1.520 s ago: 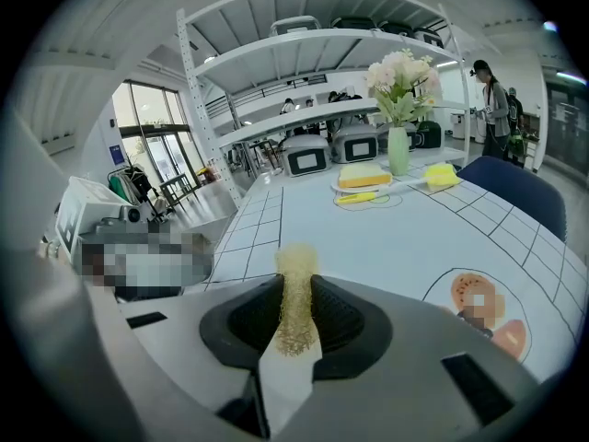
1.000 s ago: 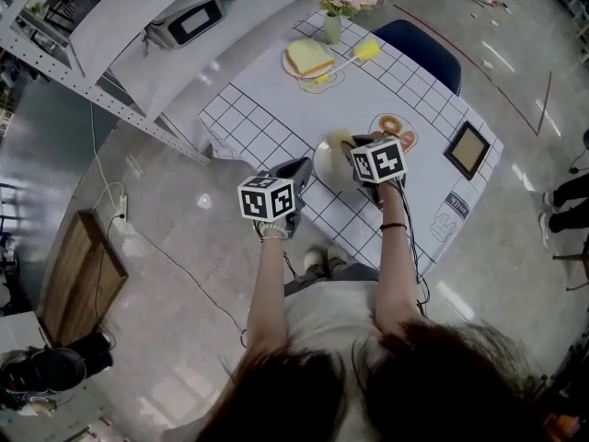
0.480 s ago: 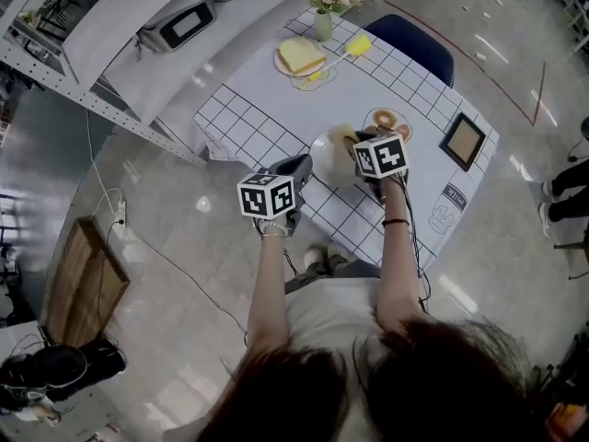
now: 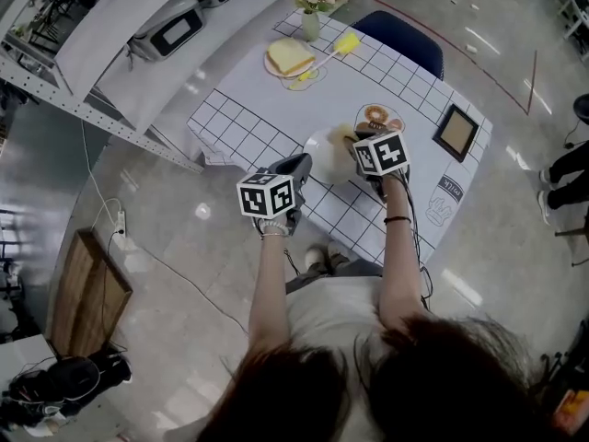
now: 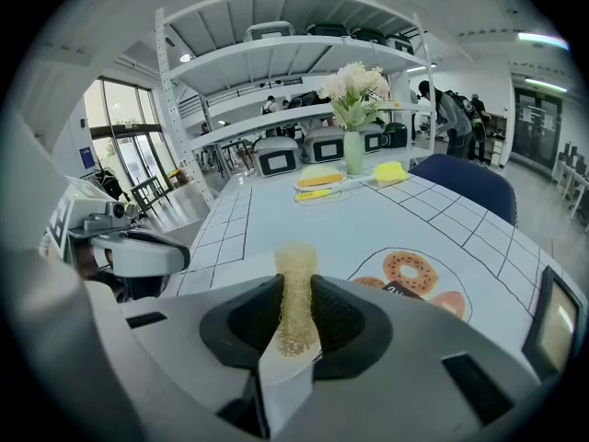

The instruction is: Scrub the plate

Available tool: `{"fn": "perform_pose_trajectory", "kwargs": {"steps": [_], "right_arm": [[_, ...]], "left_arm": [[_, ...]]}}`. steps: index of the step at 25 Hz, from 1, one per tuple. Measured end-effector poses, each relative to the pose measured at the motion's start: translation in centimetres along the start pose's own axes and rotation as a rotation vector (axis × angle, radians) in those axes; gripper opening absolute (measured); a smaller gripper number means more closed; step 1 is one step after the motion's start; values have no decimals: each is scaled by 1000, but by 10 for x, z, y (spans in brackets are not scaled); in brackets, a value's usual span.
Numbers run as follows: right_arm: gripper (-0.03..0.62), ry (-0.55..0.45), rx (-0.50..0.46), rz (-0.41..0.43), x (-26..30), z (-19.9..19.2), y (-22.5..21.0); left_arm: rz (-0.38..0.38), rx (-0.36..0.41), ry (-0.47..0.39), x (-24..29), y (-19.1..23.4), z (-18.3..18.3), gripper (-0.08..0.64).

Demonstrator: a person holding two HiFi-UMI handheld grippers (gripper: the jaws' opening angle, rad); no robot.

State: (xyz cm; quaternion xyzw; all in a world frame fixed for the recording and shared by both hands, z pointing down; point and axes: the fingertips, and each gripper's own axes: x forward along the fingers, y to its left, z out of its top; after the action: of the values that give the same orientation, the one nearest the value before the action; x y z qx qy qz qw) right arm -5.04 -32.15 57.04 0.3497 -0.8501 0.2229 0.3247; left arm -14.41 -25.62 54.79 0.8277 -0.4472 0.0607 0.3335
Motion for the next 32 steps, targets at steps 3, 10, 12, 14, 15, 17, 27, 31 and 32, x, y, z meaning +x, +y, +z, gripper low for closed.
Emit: {"fn": "perform_pose_trajectory", "kwargs": {"steps": [3,10,12,14,15,17,27,31,32], "right_arm": [[80,12,-4,-2,-3,-3,-1],[80,37,-11,5,-10,-11,0],[80,42,-5,12,-12,-14,1],[80,44,2,20,-15,-17,2],[80,45,3,25,-16,-18,3],[80,50,0,34,-18,-21,6],[80,65,2,60,-23,-29,13],[80,77,-1,78,-25,-32,17],[80,80,-3,82,-25,-33,18]], "left_arm": [[-5,2,4,1,-3,-1,11],[-14,-6,12,3,-9,-6,11],[-17,-5,13,3,-11,-7,11],[-20,-3,13,3,-13,-7,11],[-23,-3,12,3,-15,-8,11],[-27,-2,12,2,-17,-8,11],[-29,-9,18,0,-22,-17,11],[-25,-15,18,-2,-22,-19,11],[-24,-16,18,-2,-22,-19,11]]}}
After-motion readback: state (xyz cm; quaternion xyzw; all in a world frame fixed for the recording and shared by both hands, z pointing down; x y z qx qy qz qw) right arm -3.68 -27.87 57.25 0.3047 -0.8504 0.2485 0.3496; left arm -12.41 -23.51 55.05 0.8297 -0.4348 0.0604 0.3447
